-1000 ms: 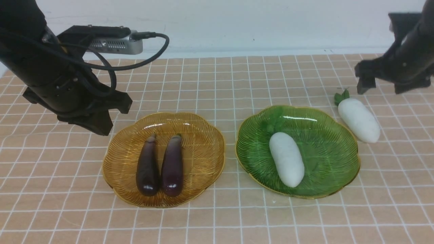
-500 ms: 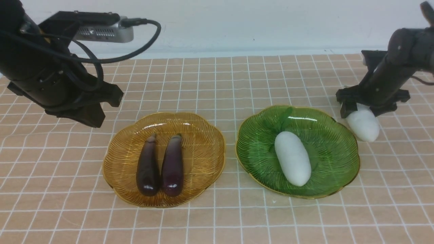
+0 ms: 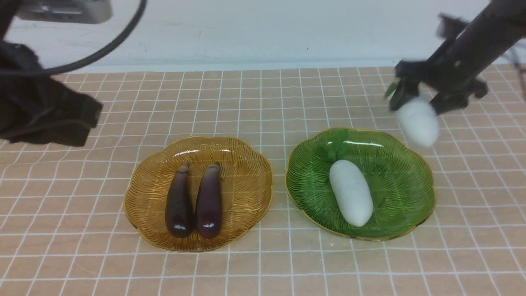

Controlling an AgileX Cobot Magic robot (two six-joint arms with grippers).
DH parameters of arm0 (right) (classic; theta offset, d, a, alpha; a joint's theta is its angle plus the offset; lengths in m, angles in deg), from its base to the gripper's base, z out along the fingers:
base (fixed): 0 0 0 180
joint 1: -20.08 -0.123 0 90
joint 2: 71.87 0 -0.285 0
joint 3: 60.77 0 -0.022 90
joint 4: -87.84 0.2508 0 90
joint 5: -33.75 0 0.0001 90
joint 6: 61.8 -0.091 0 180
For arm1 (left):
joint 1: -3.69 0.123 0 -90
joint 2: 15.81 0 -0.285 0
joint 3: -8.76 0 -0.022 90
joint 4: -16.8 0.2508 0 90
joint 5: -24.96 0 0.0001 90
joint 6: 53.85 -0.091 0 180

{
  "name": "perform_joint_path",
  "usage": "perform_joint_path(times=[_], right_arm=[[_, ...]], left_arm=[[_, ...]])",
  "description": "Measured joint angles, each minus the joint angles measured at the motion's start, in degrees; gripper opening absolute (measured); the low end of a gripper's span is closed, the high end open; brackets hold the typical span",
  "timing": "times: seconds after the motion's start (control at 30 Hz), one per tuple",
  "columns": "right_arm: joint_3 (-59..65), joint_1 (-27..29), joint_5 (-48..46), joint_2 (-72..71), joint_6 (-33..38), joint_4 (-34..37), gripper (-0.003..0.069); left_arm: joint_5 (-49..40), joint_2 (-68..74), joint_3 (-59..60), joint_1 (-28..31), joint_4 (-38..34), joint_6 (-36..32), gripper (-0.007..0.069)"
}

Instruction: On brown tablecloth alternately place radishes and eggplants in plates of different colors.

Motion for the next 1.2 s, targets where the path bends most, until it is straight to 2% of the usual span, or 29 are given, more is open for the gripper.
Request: perform_joint_path(times=[0.1, 0.17, 0.3, 0.33, 0.4, 0.47, 0.53, 0.6, 0.73, 0.97, 1.2], right_arm=[[2.9, 0.0, 0.0, -8.6, 0.1, 0.1, 0.0654], [6.6, 0.0, 0.0, -17.4, 0.2, 0.2, 0.0589], [18.7, 0.0, 0.3, -41.3, 0.2, -2.1, 0.0330], [23.4, 0.0, 3.7, -48.1, 0.2, -2.6, 0.0251], [30.3, 0.0, 10.9, -57.2, 0.2, -2.7, 0.0153], [38.1, 0.0, 18.9, -66.6, 0.2, -2.8, 0.0064], [50.7, 0.0, 32.9, -81.1, 0.3, -3.3, 0.0004], [62.3, 0.0, 43.6, -95.9, 0.2, -3.9, -0.0010], [74.8, 0.0, 49.9, -114.5, 0.1, -3.9, -0.0014], [81.2, 0.0, 53.6, -117.2, -1.3, -2.8, -0.0014], [81.4, 0.0, 52.6, -117.2, -1.3, -2.7, -0.0014]], left_arm=[[-0.1, -1.6, 0.5, 0.0, 0.0, 0.0, -0.0003], [-0.1, -2.8, 0.6, 0.0, 0.0, 0.0, -0.0003], [-0.3, -6.2, 0.6, 0.0, 0.0, 0.0, -0.0003], [-0.4, -7.2, 0.6, 0.0, 0.0, 0.0, -0.0003], [-0.4, -8.8, 0.6, 0.0, 0.0, 0.0, -0.0003], [-0.1, -9.6, 0.6, 0.0, 0.0, 0.0, -0.0003], [0.6, -10.6, 0.6, 0.0, 0.0, 0.0, -0.0003], [0.6, -10.9, 0.6, 0.0, 0.0, 0.0, -0.0003], [0.6, -11.5, 0.6, 0.0, 0.0, 0.0, -0.0003], [4.7, -16.0, 4.5, 0.0, 0.1, 0.1, -0.0003], [15.3, -36.9, 21.3, 0.0, 0.8, 2.6, -0.0003]])
